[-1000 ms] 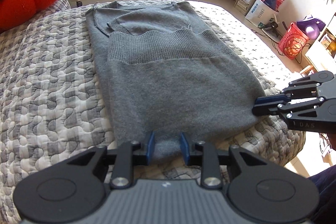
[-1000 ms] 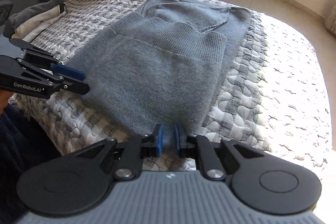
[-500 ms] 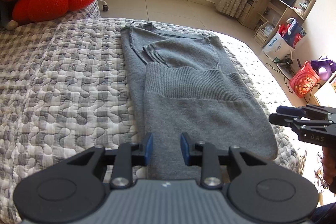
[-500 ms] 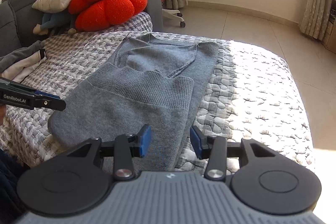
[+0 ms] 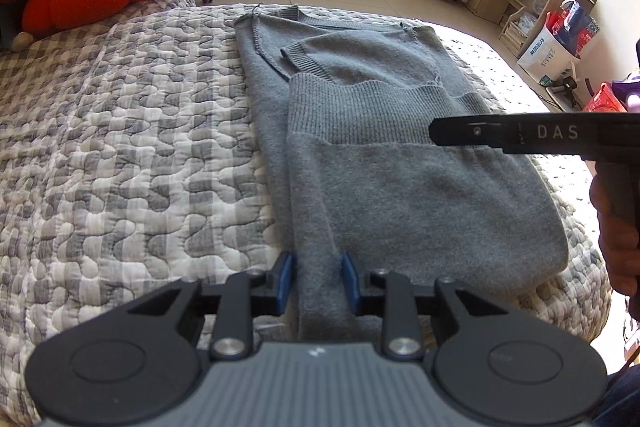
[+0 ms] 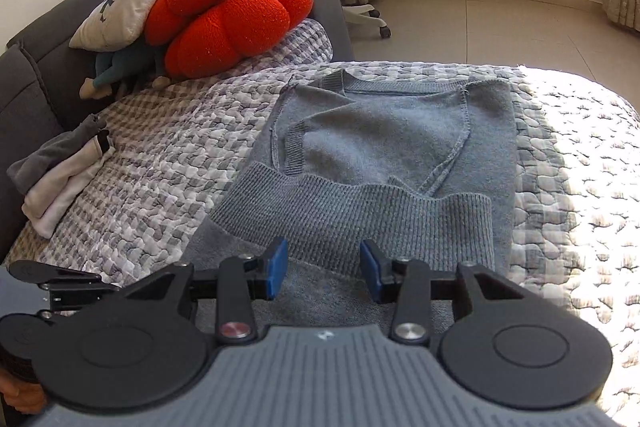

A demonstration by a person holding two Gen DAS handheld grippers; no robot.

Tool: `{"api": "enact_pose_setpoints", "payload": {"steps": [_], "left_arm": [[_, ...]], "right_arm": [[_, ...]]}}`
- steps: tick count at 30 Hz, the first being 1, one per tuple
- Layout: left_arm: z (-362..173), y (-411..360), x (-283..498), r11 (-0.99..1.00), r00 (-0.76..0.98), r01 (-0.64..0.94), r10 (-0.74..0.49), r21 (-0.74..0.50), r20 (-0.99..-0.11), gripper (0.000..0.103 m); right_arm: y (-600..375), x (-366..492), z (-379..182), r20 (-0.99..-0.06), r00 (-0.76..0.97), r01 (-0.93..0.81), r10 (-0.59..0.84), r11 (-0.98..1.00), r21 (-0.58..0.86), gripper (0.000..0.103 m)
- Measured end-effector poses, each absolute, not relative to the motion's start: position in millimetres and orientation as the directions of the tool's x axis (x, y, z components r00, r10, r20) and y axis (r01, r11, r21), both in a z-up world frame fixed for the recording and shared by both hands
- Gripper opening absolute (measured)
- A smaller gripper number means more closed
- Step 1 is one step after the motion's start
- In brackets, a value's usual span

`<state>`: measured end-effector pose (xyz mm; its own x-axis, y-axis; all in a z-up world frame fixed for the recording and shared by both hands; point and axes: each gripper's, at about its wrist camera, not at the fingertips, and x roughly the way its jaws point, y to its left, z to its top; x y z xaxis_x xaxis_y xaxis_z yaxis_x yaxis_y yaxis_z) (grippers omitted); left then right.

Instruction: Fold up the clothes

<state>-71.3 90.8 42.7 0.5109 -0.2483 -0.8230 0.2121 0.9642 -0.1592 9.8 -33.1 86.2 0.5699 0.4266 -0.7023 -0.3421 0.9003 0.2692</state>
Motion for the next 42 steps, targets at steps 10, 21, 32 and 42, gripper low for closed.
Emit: {"api": "enact_pose_setpoints", "payload": {"steps": [10, 21, 32, 42], "left_arm": [[46.8, 95.1, -73.3, 0.963, 0.512, 0.196, -0.259, -0.183, -0.819, 0.028], [55.9, 97.1, -76.8, 0.963, 0.527, 0.187, -0.267, -0.196, -0.807, 0.028], [56.5, 102.7, -74.2, 0.972, 0.54, 0.147, -0.233, -0.182, -0.809, 0.03], [57.4, 111.1, -71.6, 0.974, 0.549, 0.128, -0.226, -0.186, -0.804, 0.031]], "right_arm": [[-89.1, 6.7, 116.9, -0.639, 0.696, -0.223, 0.329, 0.944, 0.243, 0.0], [-349.4, -22.6, 61.9, -0.701, 0.446, 0.646, -0.556, 0.743, -0.178, 0.0], [-384.9, -38.7, -0.8, -0.837, 0.288, 0.646, -0.466, 0.739, -0.19, 0.063], [-219.5, -45.5, 105.5, -0.657, 0.754, 0.008, -0.013, 1.0, -0.011, 0.079]]}}
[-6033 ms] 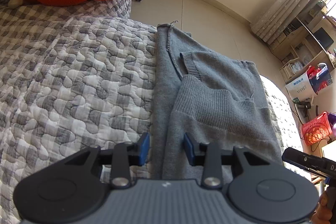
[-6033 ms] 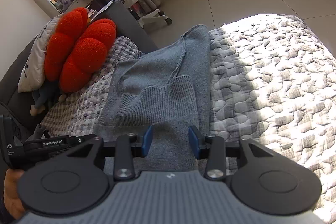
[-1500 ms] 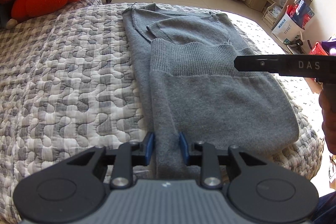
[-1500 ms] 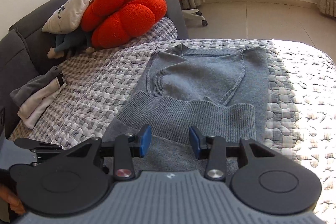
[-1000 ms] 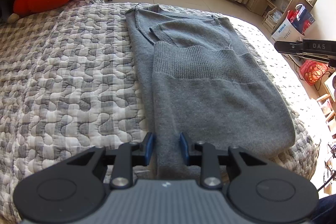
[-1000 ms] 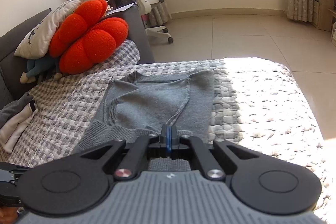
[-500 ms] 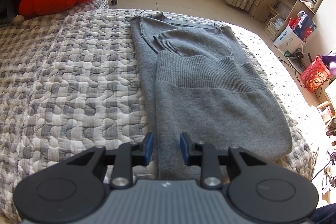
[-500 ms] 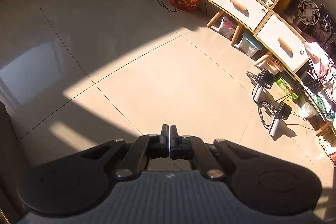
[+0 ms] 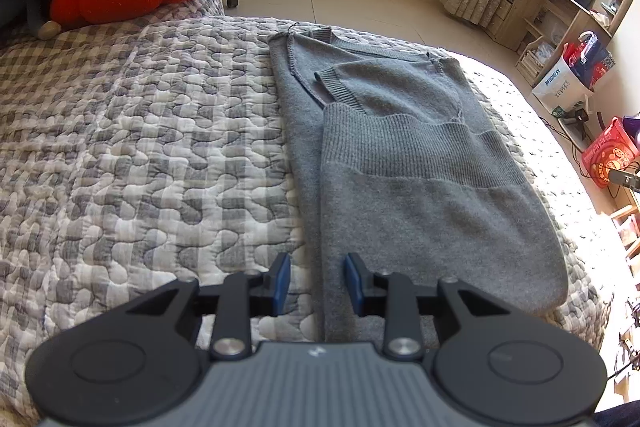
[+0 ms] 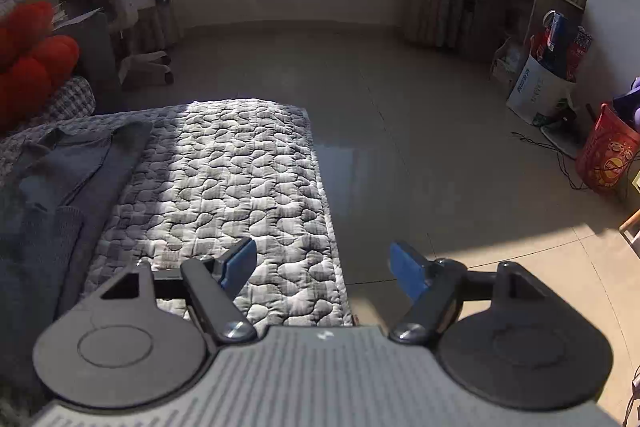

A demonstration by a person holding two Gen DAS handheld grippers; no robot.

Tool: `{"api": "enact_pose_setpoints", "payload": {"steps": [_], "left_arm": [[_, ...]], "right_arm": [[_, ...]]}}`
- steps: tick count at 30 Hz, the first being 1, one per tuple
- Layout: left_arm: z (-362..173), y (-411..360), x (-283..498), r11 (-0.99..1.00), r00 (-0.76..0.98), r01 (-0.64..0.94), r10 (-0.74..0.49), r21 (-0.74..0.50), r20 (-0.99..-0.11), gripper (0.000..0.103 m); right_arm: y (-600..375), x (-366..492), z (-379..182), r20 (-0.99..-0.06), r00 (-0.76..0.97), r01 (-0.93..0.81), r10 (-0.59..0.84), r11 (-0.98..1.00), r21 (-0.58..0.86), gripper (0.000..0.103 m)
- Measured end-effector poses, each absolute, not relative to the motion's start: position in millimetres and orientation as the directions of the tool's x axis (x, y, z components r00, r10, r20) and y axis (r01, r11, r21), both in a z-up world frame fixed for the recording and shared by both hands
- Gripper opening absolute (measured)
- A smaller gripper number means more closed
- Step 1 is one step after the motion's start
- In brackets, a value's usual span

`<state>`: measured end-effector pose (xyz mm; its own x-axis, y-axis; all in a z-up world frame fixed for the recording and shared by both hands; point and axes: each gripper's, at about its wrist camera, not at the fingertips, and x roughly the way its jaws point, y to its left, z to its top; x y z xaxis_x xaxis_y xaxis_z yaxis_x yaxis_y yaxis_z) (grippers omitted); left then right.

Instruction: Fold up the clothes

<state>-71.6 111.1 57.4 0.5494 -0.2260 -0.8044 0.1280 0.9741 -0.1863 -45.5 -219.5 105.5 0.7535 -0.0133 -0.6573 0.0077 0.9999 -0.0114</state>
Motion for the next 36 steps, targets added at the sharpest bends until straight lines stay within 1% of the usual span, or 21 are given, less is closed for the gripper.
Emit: {"api": "enact_pose_setpoints", "payload": {"steps": [3, 5, 9, 15, 17, 20, 22, 23, 24, 28, 31, 32, 34, 36], "left_arm": [[56.0, 109.6, -71.8, 0.975, 0.546, 0.131, -0.221, -0.179, -0.808, 0.032], [55.4, 109.0, -71.4, 0.976, 0.544, 0.133, -0.219, -0.174, -0.81, 0.032], [54.3, 108.3, -71.1, 0.977, 0.545, 0.138, -0.21, -0.16, -0.812, 0.033], [50.7, 100.1, -71.7, 0.979, 0.54, 0.173, -0.183, -0.105, -0.821, 0.033], [49.7, 99.2, -71.3, 0.98, 0.539, 0.176, -0.179, -0.098, -0.823, 0.034], [48.7, 99.5, -70.5, 0.98, 0.54, 0.174, -0.174, -0.093, -0.824, 0.035], [48.0, 99.0, -70.3, 0.981, 0.54, 0.175, -0.17, -0.088, -0.824, 0.035], [47.8, 98.7, -70.5, 0.981, 0.54, 0.176, -0.168, -0.084, -0.824, 0.035], [47.5, 98.5, -70.6, 0.981, 0.541, 0.177, -0.166, -0.081, -0.824, 0.035], [48.2, 96.5, -72.1, 0.981, 0.554, 0.187, -0.151, -0.055, -0.819, 0.037], [51.9, 95.1, -74.1, 0.98, 0.579, 0.199, -0.132, -0.018, -0.805, 0.038], [54.2, 94.9, -75.1, 0.979, 0.591, 0.205, -0.129, -0.007, -0.797, 0.038], [63.0, 95.3, -78.1, 0.969, 0.616, 0.247, -0.153, 0.005, -0.773, 0.038], [74.6, 93.7, -85.3, 0.944, 0.647, 0.329, -0.207, 0.024, -0.734, 0.038]], "right_arm": [[-176.6, -55.6, 111.9, -0.656, 0.731, -0.195, 0.186, 0.979, 0.059, 0.079], [-151.9, -58.4, 113.7, -0.658, 0.703, -0.309, 0.27, 0.949, 0.059, 0.079], [-118.3, -69.6, 110.9, -0.676, 0.643, -0.49, 0.361, 0.872, 0.0, 0.079], [-102.7, -100.0, 108.2, -0.673, 0.54, -0.703, 0.505, 0.71, -0.032, 0.079], [-94.5, -110.0, 103.9, -0.686, 0.503, -0.754, 0.526, 0.655, -0.051, 0.078], [-78.7, -117.6, 91.8, -0.724, 0.47, -0.798, 0.505, 0.593, -0.104, 0.072], [-69.8, -117.9, 80.3, -0.759, 0.456, -0.814, 0.465, 0.564, -0.143, 0.064], [-66.4, -118.2, 74.7, -0.774, 0.457, -0.816, 0.438, 0.553, -0.168, 0.057], [-63.6, -117.6, 70.3, -0.781, 0.468, -0.813, 0.413, 0.549, -0.197, 0.05], [-58.0, -113.8, 61.1, -0.771, 0.537, -0.785, 0.343, 0.539, -0.307, 0.039], [-58.1, -111.0, 63.1, -0.755, 0.564, -0.77, 0.334, 0.542, -0.335, 0.023], [-59.3, -109.3, 66.3, -0.751, 0.563, -0.768, 0.346, 0.555, -0.32, 0.013], [-62.8, -105.6, 74.1, -0.733, 0.571, -0.753, 0.37, 0.591, -0.288, 0.013], [-66.9, -101.8, 82.6, -0.71, 0.584, -0.734, 0.393, 0.63, -0.254, 0.013]]}}
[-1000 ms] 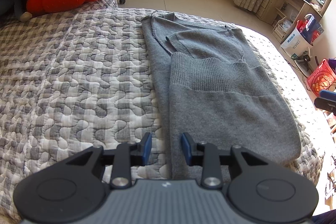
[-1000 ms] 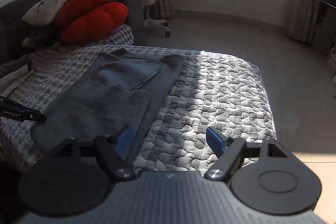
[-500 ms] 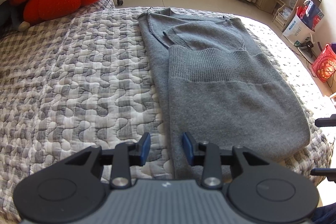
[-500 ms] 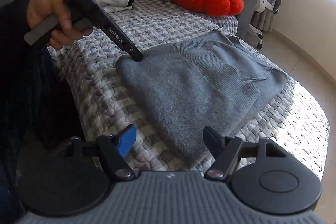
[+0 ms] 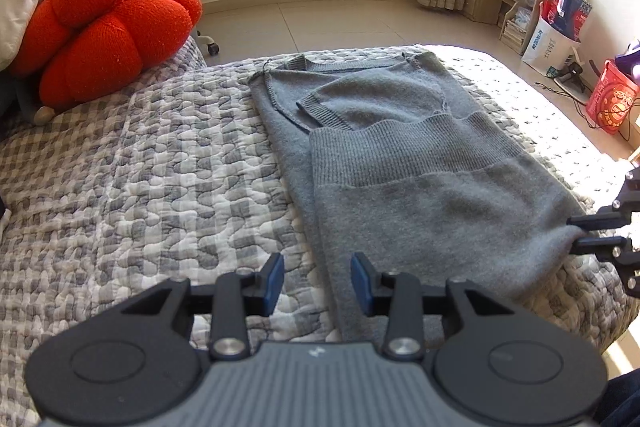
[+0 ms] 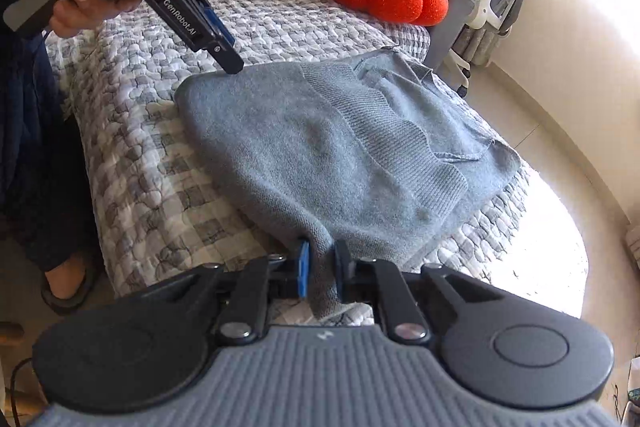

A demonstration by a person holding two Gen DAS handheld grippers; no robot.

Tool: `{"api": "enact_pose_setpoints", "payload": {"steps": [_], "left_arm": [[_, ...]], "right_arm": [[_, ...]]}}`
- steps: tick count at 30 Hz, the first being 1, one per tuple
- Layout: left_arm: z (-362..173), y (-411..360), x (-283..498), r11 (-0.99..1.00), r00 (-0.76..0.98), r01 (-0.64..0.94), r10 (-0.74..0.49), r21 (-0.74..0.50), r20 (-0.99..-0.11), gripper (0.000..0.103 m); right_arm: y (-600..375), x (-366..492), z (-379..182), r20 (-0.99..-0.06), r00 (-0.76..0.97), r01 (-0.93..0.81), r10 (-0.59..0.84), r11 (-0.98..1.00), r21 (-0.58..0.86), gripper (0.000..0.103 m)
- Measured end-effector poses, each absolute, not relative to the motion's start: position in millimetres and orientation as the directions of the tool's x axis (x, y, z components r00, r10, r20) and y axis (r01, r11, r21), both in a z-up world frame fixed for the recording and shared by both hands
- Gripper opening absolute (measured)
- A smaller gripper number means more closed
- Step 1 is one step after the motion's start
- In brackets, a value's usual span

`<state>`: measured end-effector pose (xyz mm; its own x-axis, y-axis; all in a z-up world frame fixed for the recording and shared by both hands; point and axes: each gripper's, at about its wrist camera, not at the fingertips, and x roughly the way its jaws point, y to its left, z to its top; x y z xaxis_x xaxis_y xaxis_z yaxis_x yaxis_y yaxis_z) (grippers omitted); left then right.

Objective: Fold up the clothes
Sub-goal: 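Grasp the folded edge with both grippers and fold it over toward the collar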

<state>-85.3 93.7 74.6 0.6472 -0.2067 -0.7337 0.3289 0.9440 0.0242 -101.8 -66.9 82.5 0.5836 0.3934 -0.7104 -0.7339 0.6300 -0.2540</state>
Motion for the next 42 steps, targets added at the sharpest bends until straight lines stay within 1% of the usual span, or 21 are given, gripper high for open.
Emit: {"api": "enact_pose_setpoints", "payload": {"steps": [4, 6, 8, 11, 16, 20, 21, 23, 24, 26, 27, 28, 29, 30, 31, 32, 35, 38, 40, 41, 42], "left_arm": [[89.1, 86.2, -101.9, 0.875, 0.657, 0.483, -0.337, 0.033, -0.675, 0.041], [88.8, 78.1, -109.3, 0.833, 0.633, 0.552, -0.388, 0.038, -0.67, 0.041], [83.9, 65.0, -119.2, 0.781, 0.612, 0.618, -0.41, 0.086, -0.677, 0.041], [73.7, 49.4, -129.7, 0.719, 0.591, 0.678, -0.409, 0.153, -0.695, 0.041], [56.5, 36.0, -134.0, 0.676, 0.606, 0.688, -0.336, 0.264, -0.721, 0.047], [44.7, 32.7, -132.7, 0.647, 0.63, 0.677, -0.262, 0.351, -0.731, 0.047], [42.1, 31.9, -132.6, 0.639, 0.632, 0.677, -0.249, 0.366, -0.734, 0.046], [37.6, 31.1, -129.4, 0.636, 0.613, 0.684, -0.236, 0.357, -0.754, 0.023], [36.7, 31.2, -127.6, 0.638, 0.605, 0.687, -0.235, 0.349, -0.761, 0.022], [40.2, 33.4, -124.9, 0.651, 0.596, 0.686, -0.246, 0.326, -0.764, 0.014], [42.7, 35.9, -122.7, 0.665, 0.588, 0.683, -0.256, 0.302, -0.767, 0.013], [45.3, 39.4, -119.5, 0.685, 0.577, 0.678, -0.269, 0.268, -0.771, 0.012], [47.5, 43.1, -115.4, 0.705, 0.564, 0.671, -0.283, 0.23, -0.776, 0.012], [49.2, 46.6, -111.1, 0.723, 0.551, 0.663, -0.296, 0.194, -0.78, 0.012], [50.7, 49.9, -107.3, 0.74, 0.539, 0.654, -0.309, 0.158, -0.784, 0.012], [52.2, 53.0, -103.9, 0.754, 0.529, 0.645, -0.319, 0.128, -0.786, 0.011], [55.0, 59.2, -98.3, 0.781, 0.509, 0.622, -0.343, 0.062, -0.789, 0.011], [58.0, 63.0, -95.4, 0.797, 0.502, 0.603, -0.362, 0.019, -0.786, 0.01], [60.4, 65.7, -94.1, 0.804, 0.502, 0.595, -0.373, -0.001, -0.781, 0.01], [61.5, 67.1, -93.3, 0.807, 0.502, 0.591, -0.378, -0.01, -0.778, 0.01], [62.6, 68.3, -92.7, 0.808, 0.502, 0.588, -0.383, -0.018, -0.776, 0.01]], "right_arm": [[-73.7, -90.1, 93.0, -0.692, 0.585, -0.701, 0.423, 0.693, -0.17, 0.013], [-75.9, -84.2, 96.3, -0.688, 0.583, -0.682, 0.431, 0.72, -0.127, 0.013], [-78.3, -79.0, 100.8, -0.68, 0.588, -0.657, 0.437, 0.748, -0.087, 0.013], [-82.0, -72.5, 107.0, -0.668, 0.594, -0.621, 0.448, 0.783, -0.028, 0.013], [-87.7, -64.5, 114.6, -0.657, 0.603, -0.573, 0.453, 0.819, 0.038, 0.012], [-89.6, -61.1, 116.1, -0.658, 0.613, -0.555, 0.438, 0.831, 0.035, 0.005], [-89.6, -60.7, 115.4, -0.66, 0.613, -0.556, 0.434, 0.83, 0.03, 0.005], [-89.2, -60.5, 111.9, -0.67, 0.604, -0.569, 0.432, 0.822, 0.017, 0.005], [-89.1, -61.4, 110.4, -0.671, 0.601, -0.577, 0.433, 0.816, 0.01, 0.005], [-91.1, -67.3, 109.9, -0.663, 0.598, -0.603, 0.451, 0.798, -0.001, 0.006], [-92.0, -71.3, 110.0, -0.659, 0.596, -0.618, 0.46, 0.786, -0.011, 0.018], [-92.1, -76.7, 110.3, -0.655, 0.596, -0.636, 0.465, 0.771, -0.031, 0.02], [-91.9, -82.7, 110.1, -0.651, 0.595, -0.656, 0.471, 0.752, -0.055, 0.034], [-91.4, -88.9, 109.3, -0.648, 0.589, -0.681, 0.482, 0.728, -0.077, 0.055], [-91.0, -95.1, 108.4, -0.646, 0.583, -0.704, 0.494, 0.703, -0.098, 0.062], [-90.0, -100.5, 107.1, -0.647, 0.571, -0.727, 0.505, 0.677, -0.114, 0.065], [-82.6, -109.5, 97.7, -0.674, 0.532, -0.776, 0.512, 0.613, -0.147, 0.065], [-70.9, -114.4, 81.3, -0.714, 0.533, -0.793, 0.454, 0.563, -0.234, 0.065], [-65.0, -114.1, 70.7, -0.738, 0.539, -0.796, 0.406, 0.531, -0.29, 0.053], [-63.3, -113.4, 66.7, -0.747, 0.544, -0.795, 0.382, 0.519, -0.314, 0.034], [-64.0, -112.3, 66.3, -0.748, 0.552, -0.789, 0.37, 0.521, -0.325, 0.022]]}}
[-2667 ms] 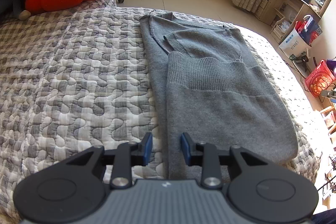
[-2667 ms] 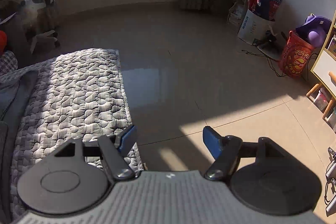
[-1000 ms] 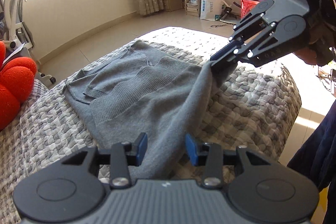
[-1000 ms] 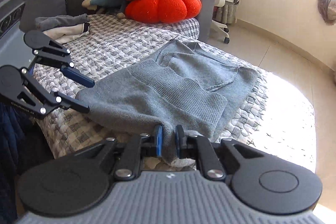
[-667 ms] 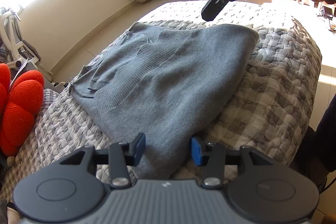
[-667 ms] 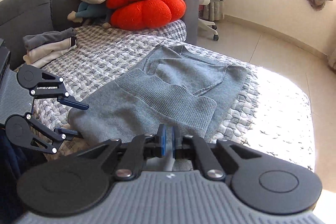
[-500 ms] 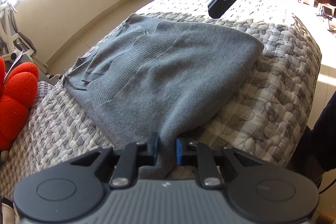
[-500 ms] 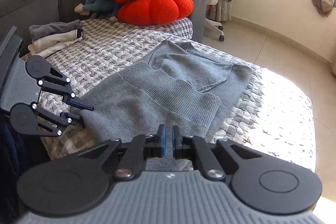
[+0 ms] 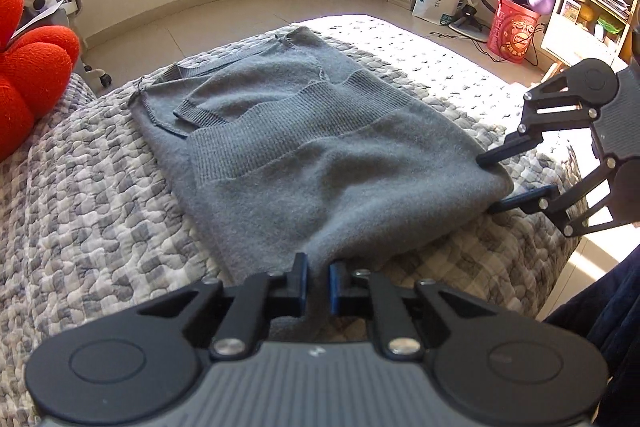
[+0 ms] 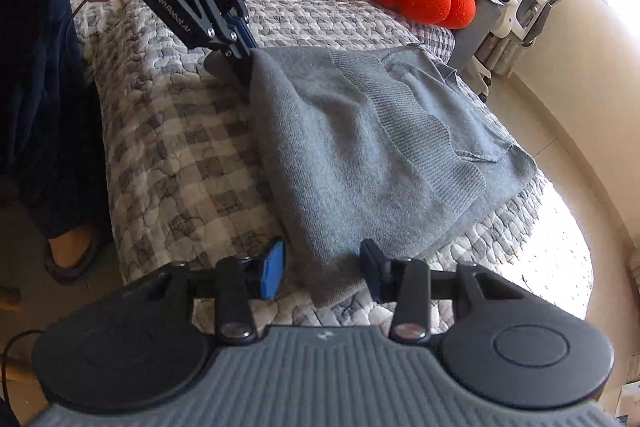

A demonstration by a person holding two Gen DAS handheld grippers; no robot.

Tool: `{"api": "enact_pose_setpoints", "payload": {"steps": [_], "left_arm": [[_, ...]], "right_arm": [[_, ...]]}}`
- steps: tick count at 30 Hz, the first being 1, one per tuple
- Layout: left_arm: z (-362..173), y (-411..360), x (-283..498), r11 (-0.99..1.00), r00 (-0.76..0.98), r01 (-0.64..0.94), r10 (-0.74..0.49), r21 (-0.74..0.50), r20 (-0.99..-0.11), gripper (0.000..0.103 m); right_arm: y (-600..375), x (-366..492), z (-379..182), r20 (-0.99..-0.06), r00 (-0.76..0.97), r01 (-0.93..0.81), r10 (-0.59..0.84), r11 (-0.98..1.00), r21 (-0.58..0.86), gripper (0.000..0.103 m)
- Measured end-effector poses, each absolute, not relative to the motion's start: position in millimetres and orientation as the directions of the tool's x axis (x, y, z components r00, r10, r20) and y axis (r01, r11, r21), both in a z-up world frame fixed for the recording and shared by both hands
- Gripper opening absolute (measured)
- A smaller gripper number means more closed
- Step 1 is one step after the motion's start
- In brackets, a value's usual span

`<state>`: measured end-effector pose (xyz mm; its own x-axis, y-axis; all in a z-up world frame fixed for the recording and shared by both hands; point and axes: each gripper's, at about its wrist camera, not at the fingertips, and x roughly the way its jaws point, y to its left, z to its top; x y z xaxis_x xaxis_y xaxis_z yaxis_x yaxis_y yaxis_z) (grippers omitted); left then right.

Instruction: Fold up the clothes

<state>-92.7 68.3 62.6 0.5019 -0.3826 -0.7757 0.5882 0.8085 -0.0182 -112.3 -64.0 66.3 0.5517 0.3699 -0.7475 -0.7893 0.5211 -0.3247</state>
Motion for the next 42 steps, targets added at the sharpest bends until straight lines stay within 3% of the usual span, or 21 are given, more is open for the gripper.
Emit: {"api": "enact_pose_setpoints", "payload": {"steps": [1, 2, 5, 15, 23, 25, 26, 28, 29, 31, 32, 33, 39, 42], "left_arm": [[63.9, 69.1, -92.5, 0.81, 0.504, 0.586, -0.386, -0.022, -0.772, 0.01], [65.4, 69.8, -92.1, 0.811, 0.509, 0.584, -0.388, -0.023, -0.768, 0.01], [72.1, 71.3, -92.5, 0.817, 0.537, 0.577, -0.389, -0.011, -0.749, 0.009], [137.4, 61.5, -73.1, 0.841, 0.754, 0.503, -0.316, 0.197, -0.576, 0.009], [163.0, 32.7, 40.0, 0.863, 0.828, 0.403, -0.202, 0.305, -0.523, 0.009], [149.8, 30.1, 83.9, 0.896, 0.805, 0.37, -0.177, 0.246, -0.566, 0.012], [141.4, 34.5, 106.1, 0.922, 0.787, 0.338, -0.168, 0.188, -0.593, 0.019], [125.3, 54.8, 139.5, 0.972, 0.756, 0.233, -0.155, 0.04, -0.636, 0.023], [121.2, 67.7, 144.5, 0.985, 0.754, 0.171, -0.14, -0.015, -0.642, 0.03], [115.4, 92.1, 143.0, 0.983, 0.751, 0.113, -0.179, -0.144, -0.635, 0.051], [112.2, 101.5, 139.9, 0.973, 0.742, 0.113, -0.217, -0.2, -0.634, 0.056], [109.1, 107.9, 137.5, 0.966, 0.732, 0.112, -0.24, -0.234, -0.638, 0.056], [73.3, 108.5, 123.8, 0.936, 0.635, 0.05, -0.299, -0.348, -0.712, 0.058], [62.2, 93.3, 119.2, 0.944, 0.607, 0.05, -0.289, -0.327, -0.74, 0.058]], "right_arm": [[-66.6, -111.2, 69.4, -0.739, 0.56, -0.782, 0.375, 0.535, -0.321, 0.021], [-69.2, -110.1, 72.5, -0.73, 0.568, -0.774, 0.38, 0.549, -0.317, 0.013], [-76.2, -109.9, 86.7, -0.674, 0.62, -0.735, 0.401, 0.598, -0.321, 0.01], [-78.7, -79.1, 143.7, -0.447, 0.814, -0.556, 0.37, 0.717, -0.419, 0.01], [-65.6, 33.6, 152.3, -0.37, 0.896, -0.413, 0.247, 0.77, -0.486, 0.01], [-63.1, 76.1, 141.9, -0.386, 0.899, -0.38, 0.204, 0.803, -0.459, 0.01], [-62.4, 98.1, 133.6, -0.403, 0.898, -0.355, 0.175, 0.828, -0.433, 0.01], [-59.3, 132.1, 113.0, -0.444, 0.892, -0.298, 0.091, 0.856, -0.423, 0.017], [-58.2, 139.2, 104.2, -0.453, 0.89, -0.272, 0.052, 0.858, -0.436, 0.021], [-65.4, 139.4, 97.8, -0.455, 0.89, -0.242, 0.038, 0.885, -0.399, 0.044], [-73.0, 139.4, 99.7, -0.465, 0.884, -0.243, 0.054, 0.902, -0.357, 0.059], [-80.6, 139.5, 101.5, -0.475, 0.877, -0.244, 0.07, 0.917, -0.315, 0.063], [-122.3, 132.3, 110.7, -0.574, 0.805, -0.15, 0.149, 0.988, 0.047, 0.063], [-123.1, 121.2, 107.4, -0.629, 0.758, -0.109, 0.171, 0.985, 0.137, 0.063]]}}
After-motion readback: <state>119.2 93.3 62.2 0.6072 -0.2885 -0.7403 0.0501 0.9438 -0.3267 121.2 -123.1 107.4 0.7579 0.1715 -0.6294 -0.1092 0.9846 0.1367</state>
